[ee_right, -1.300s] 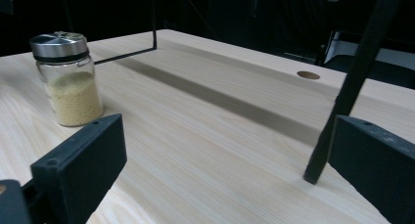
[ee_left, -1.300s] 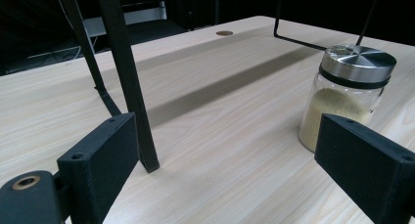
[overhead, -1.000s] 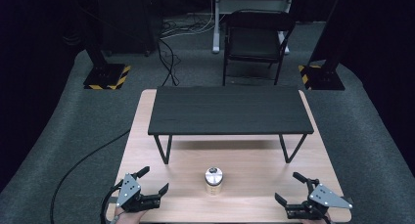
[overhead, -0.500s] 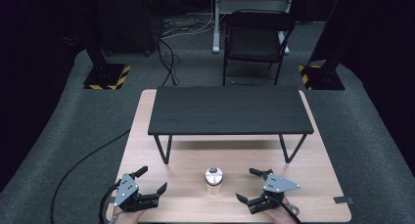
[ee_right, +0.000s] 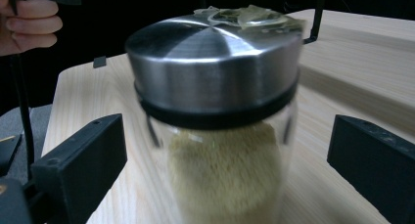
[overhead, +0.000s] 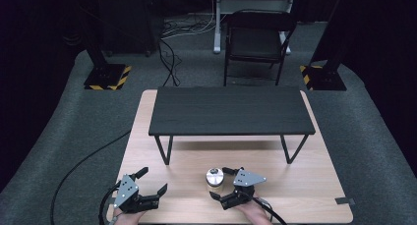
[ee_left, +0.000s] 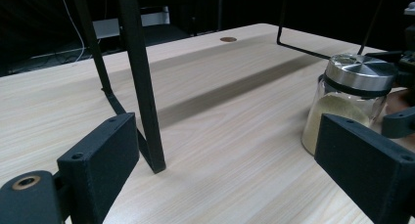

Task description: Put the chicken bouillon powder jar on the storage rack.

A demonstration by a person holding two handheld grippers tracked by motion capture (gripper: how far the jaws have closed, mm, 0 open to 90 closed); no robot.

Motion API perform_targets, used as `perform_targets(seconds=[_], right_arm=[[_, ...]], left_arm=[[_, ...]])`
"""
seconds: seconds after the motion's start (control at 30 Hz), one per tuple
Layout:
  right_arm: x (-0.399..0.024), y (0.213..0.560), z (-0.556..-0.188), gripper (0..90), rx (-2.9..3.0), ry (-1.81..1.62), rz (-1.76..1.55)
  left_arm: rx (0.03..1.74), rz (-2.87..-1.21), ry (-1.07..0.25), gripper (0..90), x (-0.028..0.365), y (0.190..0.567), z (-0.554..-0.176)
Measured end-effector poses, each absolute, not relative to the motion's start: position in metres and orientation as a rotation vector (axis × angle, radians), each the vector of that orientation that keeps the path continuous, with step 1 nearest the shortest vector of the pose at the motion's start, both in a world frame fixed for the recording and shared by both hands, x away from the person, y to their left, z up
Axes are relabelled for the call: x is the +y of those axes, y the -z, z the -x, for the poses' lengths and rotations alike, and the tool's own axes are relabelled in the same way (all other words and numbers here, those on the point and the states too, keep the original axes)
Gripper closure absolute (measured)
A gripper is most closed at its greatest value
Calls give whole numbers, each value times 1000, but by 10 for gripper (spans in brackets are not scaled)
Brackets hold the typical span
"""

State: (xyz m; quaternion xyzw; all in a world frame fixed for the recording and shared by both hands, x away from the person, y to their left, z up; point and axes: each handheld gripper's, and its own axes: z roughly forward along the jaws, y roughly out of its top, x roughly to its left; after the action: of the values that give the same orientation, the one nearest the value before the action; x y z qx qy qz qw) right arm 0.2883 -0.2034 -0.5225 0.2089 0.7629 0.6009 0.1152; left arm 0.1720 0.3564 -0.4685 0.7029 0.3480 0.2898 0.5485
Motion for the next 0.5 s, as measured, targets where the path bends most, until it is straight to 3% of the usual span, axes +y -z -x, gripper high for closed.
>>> perform_targets(seconds=[0.2,0.27,0.33,0.5], right_arm=[[-194,522,-300,100,2257,-1764,-577],[-192,522,-304,156,2261,-1781,-561],[-191,522,-307,280,2278,-1780,-530],[-191,521,-306,301,2280,-1760,-496]], left_arm=[[824,-1665,-685,91,357,469,-172],[824,-1665,-685,91,357,469,-172],[825,-1663,-685,91,357,469,-171],[825,-1663,-684,91,357,469,-172]])
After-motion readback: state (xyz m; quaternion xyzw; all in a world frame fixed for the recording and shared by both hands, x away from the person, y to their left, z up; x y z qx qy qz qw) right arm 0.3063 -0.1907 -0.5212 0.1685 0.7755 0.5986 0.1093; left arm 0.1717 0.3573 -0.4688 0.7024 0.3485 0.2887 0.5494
